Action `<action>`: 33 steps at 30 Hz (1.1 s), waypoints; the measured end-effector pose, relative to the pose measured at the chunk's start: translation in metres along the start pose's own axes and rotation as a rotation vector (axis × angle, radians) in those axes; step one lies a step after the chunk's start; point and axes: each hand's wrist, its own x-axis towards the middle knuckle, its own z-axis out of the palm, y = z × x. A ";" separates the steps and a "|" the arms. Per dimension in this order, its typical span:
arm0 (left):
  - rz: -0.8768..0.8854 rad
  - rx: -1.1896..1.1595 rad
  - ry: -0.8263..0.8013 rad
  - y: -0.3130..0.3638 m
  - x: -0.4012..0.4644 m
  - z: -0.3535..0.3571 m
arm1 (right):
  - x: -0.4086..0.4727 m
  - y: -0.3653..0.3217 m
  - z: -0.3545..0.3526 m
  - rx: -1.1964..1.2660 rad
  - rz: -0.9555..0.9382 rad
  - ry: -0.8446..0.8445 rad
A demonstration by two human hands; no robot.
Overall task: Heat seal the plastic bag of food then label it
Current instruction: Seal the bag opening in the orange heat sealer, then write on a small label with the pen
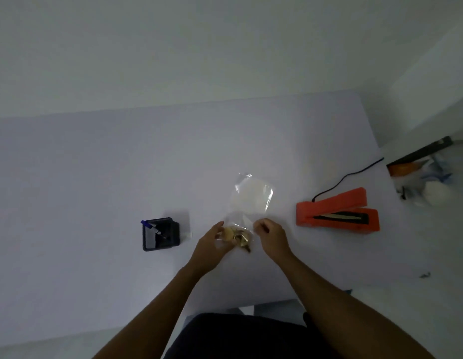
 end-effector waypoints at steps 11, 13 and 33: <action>-0.041 0.229 -0.097 -0.012 0.004 0.020 | -0.024 0.017 0.020 -0.033 0.095 0.011; -0.087 0.228 -0.117 -0.011 -0.003 0.029 | -0.030 0.019 0.021 -0.035 0.103 0.022; -0.128 -0.144 0.726 -0.013 -0.099 -0.094 | -0.068 -0.112 0.108 -0.119 -0.609 -0.141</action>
